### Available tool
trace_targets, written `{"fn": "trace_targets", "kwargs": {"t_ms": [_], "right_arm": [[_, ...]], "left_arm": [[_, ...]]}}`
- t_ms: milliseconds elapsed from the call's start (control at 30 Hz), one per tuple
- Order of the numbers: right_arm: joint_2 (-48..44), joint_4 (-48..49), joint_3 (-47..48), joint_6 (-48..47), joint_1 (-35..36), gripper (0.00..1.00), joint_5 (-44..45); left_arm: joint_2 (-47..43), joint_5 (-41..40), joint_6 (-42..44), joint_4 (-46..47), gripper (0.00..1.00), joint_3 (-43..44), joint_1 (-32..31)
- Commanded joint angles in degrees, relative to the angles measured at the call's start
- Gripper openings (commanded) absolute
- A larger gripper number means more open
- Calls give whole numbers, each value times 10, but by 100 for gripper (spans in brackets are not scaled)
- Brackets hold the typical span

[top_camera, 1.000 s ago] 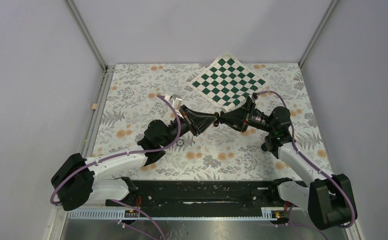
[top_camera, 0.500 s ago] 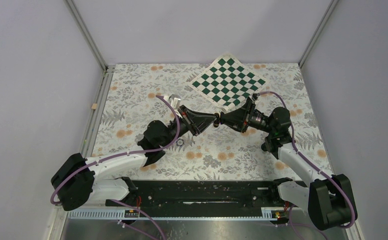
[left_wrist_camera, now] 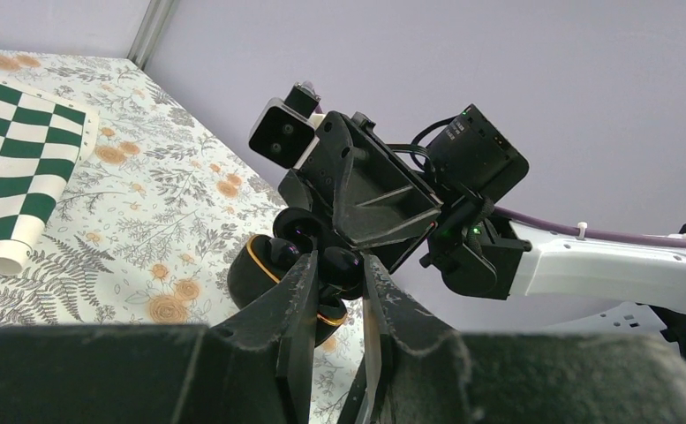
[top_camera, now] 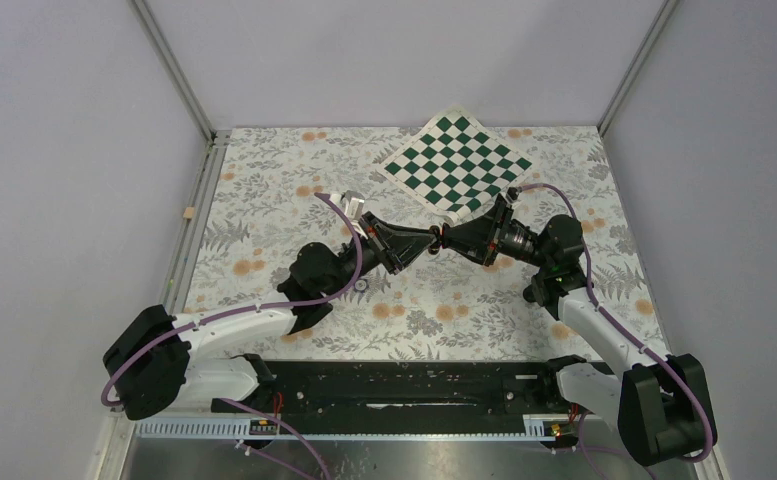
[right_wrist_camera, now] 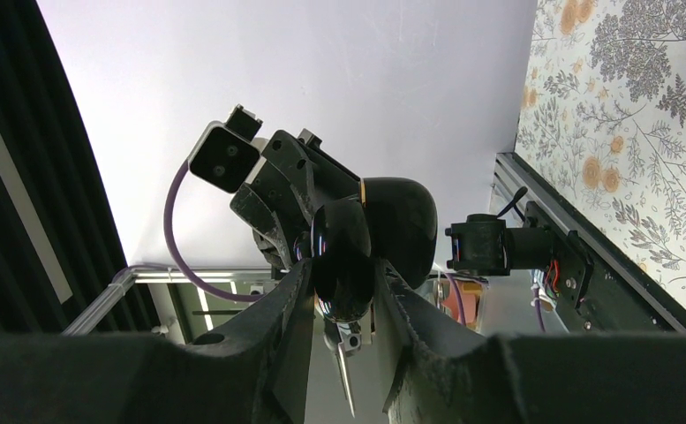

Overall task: Insert the wireless bluetooth earbuds into the charging case
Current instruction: Insert the right earbud into the right side groove of the charging case.

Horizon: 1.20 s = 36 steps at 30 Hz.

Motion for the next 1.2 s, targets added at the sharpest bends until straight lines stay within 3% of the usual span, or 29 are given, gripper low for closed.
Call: {"fn": "trace_targets", "kwargs": {"t_ms": [0,967,1167], "right_arm": [[-19,-2,9,1,4,0,24],[-15,23,15,17,6,0,36],[-16,26,13,18,7,0,37]], "left_arm": [[5,-10,16,30,0,14,-7],[16,-4,43,-21,0,28,-19],[9,-3,48,-40,7,33,-18]]}}
